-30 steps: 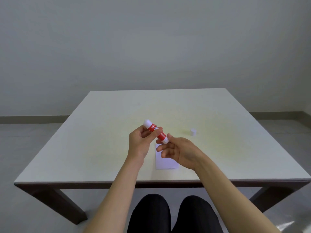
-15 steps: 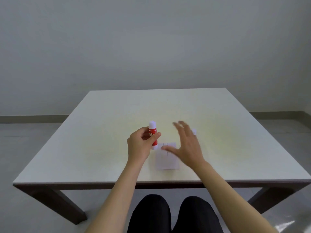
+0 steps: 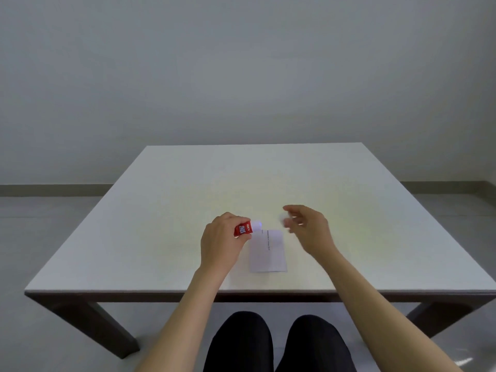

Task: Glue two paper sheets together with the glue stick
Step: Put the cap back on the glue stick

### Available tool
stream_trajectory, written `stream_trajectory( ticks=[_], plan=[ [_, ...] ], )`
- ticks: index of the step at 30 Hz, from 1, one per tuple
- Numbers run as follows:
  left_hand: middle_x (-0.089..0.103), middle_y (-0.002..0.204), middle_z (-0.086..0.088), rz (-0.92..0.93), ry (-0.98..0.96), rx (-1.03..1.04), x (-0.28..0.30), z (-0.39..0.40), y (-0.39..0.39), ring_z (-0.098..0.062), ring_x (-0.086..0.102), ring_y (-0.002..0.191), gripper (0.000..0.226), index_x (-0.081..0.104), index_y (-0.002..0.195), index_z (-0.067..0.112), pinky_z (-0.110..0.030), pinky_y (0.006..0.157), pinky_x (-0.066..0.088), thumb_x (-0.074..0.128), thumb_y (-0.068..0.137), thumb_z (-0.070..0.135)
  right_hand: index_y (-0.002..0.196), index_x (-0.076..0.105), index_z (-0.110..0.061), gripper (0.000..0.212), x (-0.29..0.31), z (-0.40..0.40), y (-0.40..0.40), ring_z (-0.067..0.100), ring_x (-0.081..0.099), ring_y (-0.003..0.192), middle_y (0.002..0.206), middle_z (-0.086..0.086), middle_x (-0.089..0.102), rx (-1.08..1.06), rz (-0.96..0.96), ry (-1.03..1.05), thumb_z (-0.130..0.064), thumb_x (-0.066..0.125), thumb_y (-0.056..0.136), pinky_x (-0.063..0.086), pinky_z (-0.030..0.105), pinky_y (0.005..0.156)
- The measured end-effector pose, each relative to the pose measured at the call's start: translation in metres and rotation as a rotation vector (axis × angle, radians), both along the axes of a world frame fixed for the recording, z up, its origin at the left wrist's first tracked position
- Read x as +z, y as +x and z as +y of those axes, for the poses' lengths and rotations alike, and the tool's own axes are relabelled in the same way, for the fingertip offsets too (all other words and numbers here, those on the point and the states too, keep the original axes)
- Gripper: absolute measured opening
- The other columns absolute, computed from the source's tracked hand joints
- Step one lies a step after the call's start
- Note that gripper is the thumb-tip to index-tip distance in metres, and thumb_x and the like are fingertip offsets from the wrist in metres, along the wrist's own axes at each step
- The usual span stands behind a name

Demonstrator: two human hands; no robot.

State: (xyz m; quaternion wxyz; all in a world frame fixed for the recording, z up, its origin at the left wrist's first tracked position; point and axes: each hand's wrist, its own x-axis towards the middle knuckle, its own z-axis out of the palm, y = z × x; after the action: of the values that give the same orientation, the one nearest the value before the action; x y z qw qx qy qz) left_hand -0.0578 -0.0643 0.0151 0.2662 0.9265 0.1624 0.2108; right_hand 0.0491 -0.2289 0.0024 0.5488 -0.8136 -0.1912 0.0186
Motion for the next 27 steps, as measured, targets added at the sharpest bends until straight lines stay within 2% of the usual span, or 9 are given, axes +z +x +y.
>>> stream_trajectory(
  ticks=[2, 5, 13, 17, 20, 23, 25, 27],
  plan=[
    [0.068, 0.099, 0.005, -0.003, 0.006, -0.004, 0.001, -0.002, 0.002, -0.018, 0.061, 0.092, 0.028, 0.07, 0.107, 0.026, -0.027, 0.074, 0.044, 0.073, 0.079, 0.028, 0.106, 0.068, -0.009, 0.026, 0.01, 0.01, -0.017, 0.015, 0.071, 0.082, 0.093, 0.003, 0.073, 0.115, 0.106, 0.152, 0.002, 0.064, 0.082, 0.057, 0.026, 0.079],
    [0.069, 0.099, 0.004, -0.024, 0.01, 0.001, 0.003, -0.003, 0.001, -0.018, 0.062, 0.089, 0.031, 0.071, 0.108, 0.025, -0.025, 0.07, 0.043, 0.075, 0.077, 0.028, 0.103, 0.068, -0.016, 0.027, 0.02, 0.017, -0.03, 0.019, 0.071, 0.089, 0.099, 0.002, 0.072, 0.146, 0.095, 0.145, 0.002, 0.063, 0.083, 0.057, 0.028, 0.08],
    [0.07, 0.098, 0.004, -0.028, -0.03, -0.021, 0.006, -0.004, -0.003, -0.017, 0.062, 0.086, 0.033, 0.07, 0.11, 0.024, -0.024, 0.068, 0.043, 0.075, 0.077, 0.028, 0.105, 0.068, -0.015, 0.028, 0.02, 0.014, -0.033, 0.022, 0.072, 0.088, 0.1, 0.001, 0.073, 0.148, 0.125, 0.149, 0.002, 0.061, 0.085, 0.057, 0.035, 0.084],
    [0.07, 0.096, 0.004, -0.002, -0.005, -0.02, 0.006, -0.006, -0.003, -0.018, 0.062, 0.086, 0.031, 0.07, 0.109, 0.026, -0.025, 0.067, 0.042, 0.073, 0.078, 0.03, 0.105, 0.069, -0.018, 0.028, 0.021, 0.011, -0.034, 0.019, 0.072, 0.088, 0.103, 0.004, 0.073, 0.231, 0.161, 0.198, 0.001, 0.061, 0.086, 0.058, 0.031, 0.081],
    [0.07, 0.09, 0.004, 0.004, 0.01, -0.033, 0.008, -0.009, -0.003, -0.019, 0.062, 0.081, 0.025, 0.072, 0.102, 0.027, -0.027, 0.063, 0.041, 0.073, 0.078, 0.031, 0.109, 0.068, -0.015, 0.027, 0.019, 0.012, -0.035, 0.021, 0.072, 0.088, 0.103, 0.006, 0.073, 0.23, 0.096, 0.105, -0.001, 0.06, 0.088, 0.058, 0.031, 0.081],
    [0.071, 0.087, 0.004, 0.003, 0.042, -0.031, 0.008, -0.009, -0.005, -0.02, 0.061, 0.077, 0.021, 0.072, 0.097, 0.026, -0.027, 0.062, 0.042, 0.073, 0.077, 0.033, 0.109, 0.068, -0.01, 0.021, 0.019, 0.015, -0.035, 0.011, 0.071, 0.069, 0.086, 0.006, 0.073, 0.239, 0.065, 0.059, -0.005, 0.06, 0.089, 0.058, 0.022, 0.069],
    [0.072, 0.087, 0.005, 0.002, 0.055, -0.031, 0.007, -0.008, -0.006, -0.018, 0.062, 0.077, 0.023, 0.072, 0.098, 0.027, -0.027, 0.062, 0.041, 0.073, 0.077, 0.035, 0.096, 0.069, -0.006, 0.018, 0.023, 0.018, -0.037, 0.009, 0.063, 0.051, 0.066, 0.002, 0.068, 0.222, 0.018, -0.061, -0.019, 0.058, 0.092, 0.054, 0.021, 0.057],
    [0.072, 0.089, 0.007, 0.018, 0.07, -0.031, 0.007, -0.009, -0.007, -0.016, 0.06, 0.076, 0.026, 0.071, 0.101, 0.027, -0.026, 0.061, 0.037, 0.074, 0.076, 0.036, 0.074, 0.066, -0.006, 0.043, 0.025, 0.022, -0.035, 0.013, 0.053, 0.045, 0.052, -0.005, 0.058, 0.148, -0.076, -0.324, -0.041, 0.05, 0.094, 0.046, 0.028, 0.054]
  ],
)
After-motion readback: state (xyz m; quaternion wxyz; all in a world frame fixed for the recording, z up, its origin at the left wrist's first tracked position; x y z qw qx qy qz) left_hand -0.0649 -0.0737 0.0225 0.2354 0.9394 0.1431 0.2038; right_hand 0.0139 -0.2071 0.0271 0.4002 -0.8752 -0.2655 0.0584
